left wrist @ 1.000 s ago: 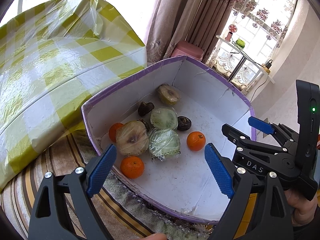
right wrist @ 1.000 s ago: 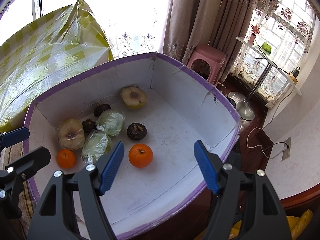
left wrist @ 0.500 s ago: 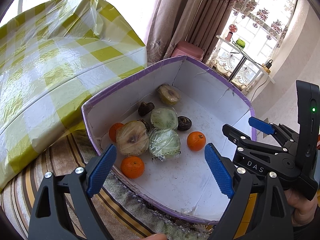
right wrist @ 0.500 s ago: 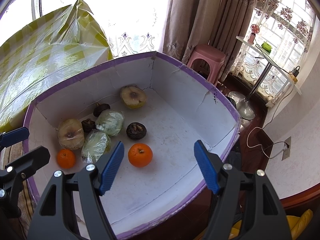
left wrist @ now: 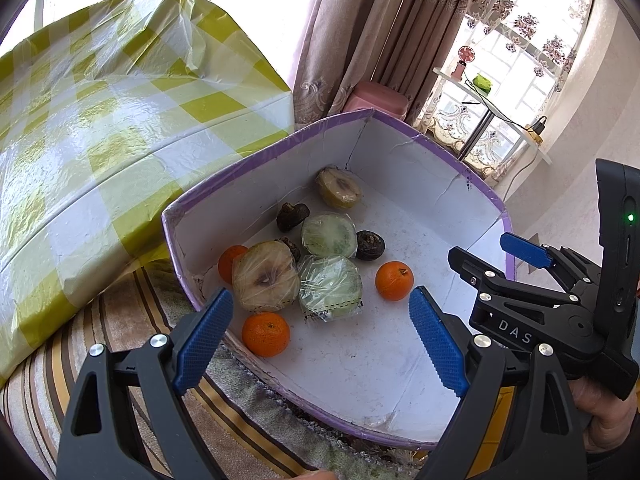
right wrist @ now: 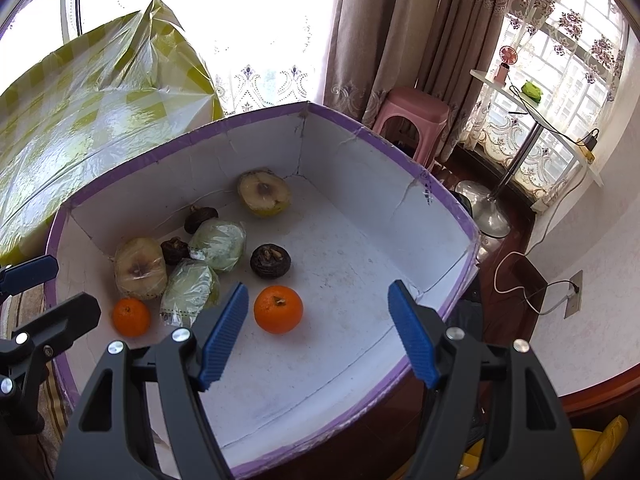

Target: Organize fruits

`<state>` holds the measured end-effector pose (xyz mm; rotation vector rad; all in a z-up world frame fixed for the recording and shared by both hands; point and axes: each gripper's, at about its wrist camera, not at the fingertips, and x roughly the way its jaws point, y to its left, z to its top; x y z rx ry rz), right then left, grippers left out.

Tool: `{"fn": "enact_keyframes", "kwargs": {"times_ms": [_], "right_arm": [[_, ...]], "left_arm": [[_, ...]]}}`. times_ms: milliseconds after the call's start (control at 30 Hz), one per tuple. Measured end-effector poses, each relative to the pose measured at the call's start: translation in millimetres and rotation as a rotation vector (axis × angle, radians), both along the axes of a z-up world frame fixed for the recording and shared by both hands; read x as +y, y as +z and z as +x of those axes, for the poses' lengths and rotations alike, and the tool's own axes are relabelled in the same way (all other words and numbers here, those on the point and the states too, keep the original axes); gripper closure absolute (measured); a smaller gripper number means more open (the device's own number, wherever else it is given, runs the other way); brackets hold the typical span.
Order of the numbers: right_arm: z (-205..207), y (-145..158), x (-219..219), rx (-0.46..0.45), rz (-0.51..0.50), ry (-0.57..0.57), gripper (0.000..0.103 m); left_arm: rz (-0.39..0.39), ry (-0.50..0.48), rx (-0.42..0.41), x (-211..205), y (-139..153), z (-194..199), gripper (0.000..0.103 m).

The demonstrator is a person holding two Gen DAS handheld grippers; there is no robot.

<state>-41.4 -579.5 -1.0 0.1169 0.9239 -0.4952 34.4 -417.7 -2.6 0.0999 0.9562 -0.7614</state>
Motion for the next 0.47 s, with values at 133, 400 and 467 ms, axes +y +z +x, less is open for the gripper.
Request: {"fn": "enact_keyframes", "kwargs": {"times_ms": [133, 400, 467], "right_arm": [[-1, -3, -1, 0.011, -0.001, -0.006, 0.031], [12, 23, 34, -0.046, 0.006, 0.055, 0.025], [20, 33, 65, -0.081, 0.029, 0.129, 0.020]], "left_arm": [[-0.009, -0.010, 0.000, -3, -1, -1, 0.016], [-0.062, 0.063, -0.058, 36, 35, -2, 0.016], [-0.058, 0.140, -0.063, 73, 44, -1, 0.016]]}}
